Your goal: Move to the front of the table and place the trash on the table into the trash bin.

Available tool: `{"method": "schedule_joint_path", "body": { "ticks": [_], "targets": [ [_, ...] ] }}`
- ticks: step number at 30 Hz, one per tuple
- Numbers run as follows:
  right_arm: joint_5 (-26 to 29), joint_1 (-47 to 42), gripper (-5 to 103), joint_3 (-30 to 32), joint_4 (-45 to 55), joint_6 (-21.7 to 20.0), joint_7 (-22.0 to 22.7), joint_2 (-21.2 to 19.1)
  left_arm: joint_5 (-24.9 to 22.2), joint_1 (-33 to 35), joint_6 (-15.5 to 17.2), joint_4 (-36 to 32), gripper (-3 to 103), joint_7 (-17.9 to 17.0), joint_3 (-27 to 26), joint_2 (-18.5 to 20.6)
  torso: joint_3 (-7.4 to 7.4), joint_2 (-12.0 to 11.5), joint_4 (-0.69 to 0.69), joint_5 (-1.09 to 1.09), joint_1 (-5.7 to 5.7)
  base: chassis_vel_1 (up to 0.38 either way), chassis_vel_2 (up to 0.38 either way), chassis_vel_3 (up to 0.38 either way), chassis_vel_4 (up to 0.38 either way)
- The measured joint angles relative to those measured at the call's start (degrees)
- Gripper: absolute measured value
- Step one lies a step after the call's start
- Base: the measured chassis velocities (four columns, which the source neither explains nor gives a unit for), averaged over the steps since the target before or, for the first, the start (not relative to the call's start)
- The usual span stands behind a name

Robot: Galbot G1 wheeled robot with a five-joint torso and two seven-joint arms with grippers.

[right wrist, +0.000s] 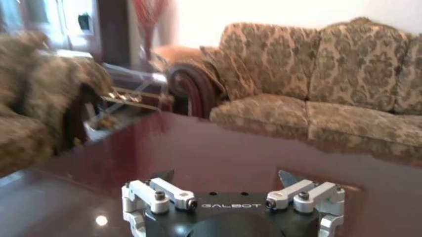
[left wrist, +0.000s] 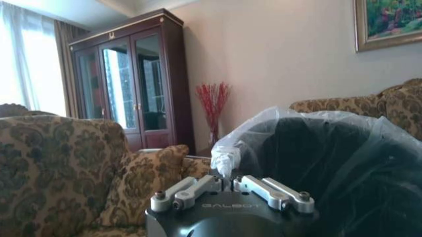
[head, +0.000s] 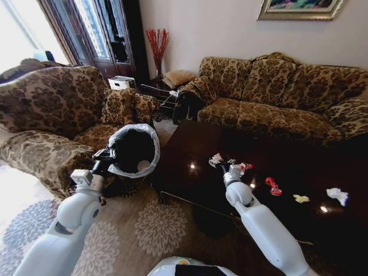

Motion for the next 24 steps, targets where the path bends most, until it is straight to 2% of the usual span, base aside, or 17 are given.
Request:
{"method": "schedule_joint_path", "body": {
  "ticks": [5,14,24],
  "targets": [
    [-0.04,0.55,100,-0.22,-3.05,-0.02,0.17,0.90,-0.05,-0.03,0.00,-0.15,4,0.10,0.30,0.12,0.03,-0.02,0.00,0.03,0.06,-0.105,0.091,0.086,-0.114],
    [1.58,3.97,100,-1.44,-13.22,1.25,0.33,3.83,-0.10,0.53,-0.05,-0.86,4,0.15,-0.16,-0.02,-0.03,0.03,0.02,0.01,-0.09,0.021,-0.019,-0.015,0.018],
    [1.69,7.48,102,-1.86,-20.00,2.89,-3.58,4.89,-0.12,0.46,-0.05,-1.26,4,0.16,-0.04,-0.04,-0.01,0.01,0.02,0.02,-0.05,0.000,0.000,0.000,0.000]
  ]
}}
